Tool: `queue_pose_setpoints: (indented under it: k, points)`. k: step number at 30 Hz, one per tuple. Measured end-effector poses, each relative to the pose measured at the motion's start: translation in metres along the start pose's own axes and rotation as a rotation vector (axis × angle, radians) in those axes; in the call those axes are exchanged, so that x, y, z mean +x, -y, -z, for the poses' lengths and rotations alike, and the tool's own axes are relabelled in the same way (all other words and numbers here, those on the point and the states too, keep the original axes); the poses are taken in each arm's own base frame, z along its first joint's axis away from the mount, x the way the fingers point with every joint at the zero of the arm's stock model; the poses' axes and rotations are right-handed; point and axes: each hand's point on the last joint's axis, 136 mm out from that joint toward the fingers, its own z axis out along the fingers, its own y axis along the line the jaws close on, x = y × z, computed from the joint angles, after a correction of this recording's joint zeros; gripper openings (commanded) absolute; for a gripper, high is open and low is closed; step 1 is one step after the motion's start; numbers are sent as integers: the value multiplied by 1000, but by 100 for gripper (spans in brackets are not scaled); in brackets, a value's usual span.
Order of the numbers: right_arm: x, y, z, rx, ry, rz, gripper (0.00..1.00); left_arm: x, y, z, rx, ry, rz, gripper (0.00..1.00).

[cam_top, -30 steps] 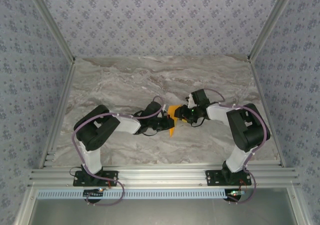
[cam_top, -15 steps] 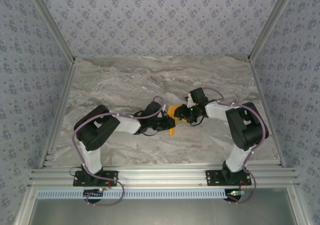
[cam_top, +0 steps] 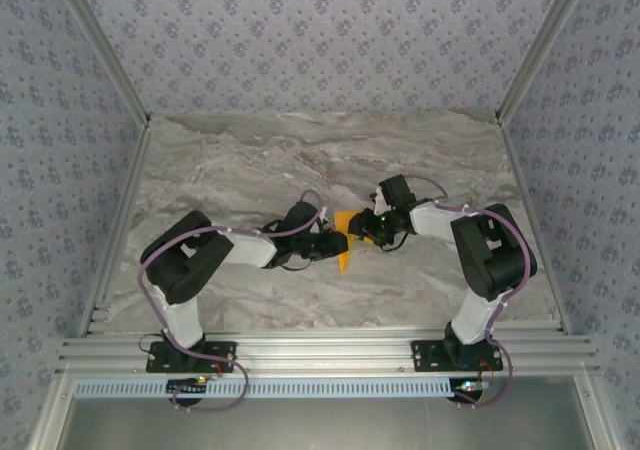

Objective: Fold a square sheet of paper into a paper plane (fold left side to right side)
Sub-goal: Fold the wing for the fifth time at the center of the table.

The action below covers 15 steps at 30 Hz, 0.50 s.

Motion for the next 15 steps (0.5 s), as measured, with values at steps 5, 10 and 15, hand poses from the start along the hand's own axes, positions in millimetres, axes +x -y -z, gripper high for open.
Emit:
queue_pose_setpoints:
  k: [5,10,15]
  points:
    - [0,0,0,2,0,0,45,-15,-6,17,4,42,23,34]
    - [0,0,0,3,0,0,45,-27,-11,23,6,63,40,37]
    - [0,0,0,3,0,-1,45,-32,-4,15,27,48,39,36]
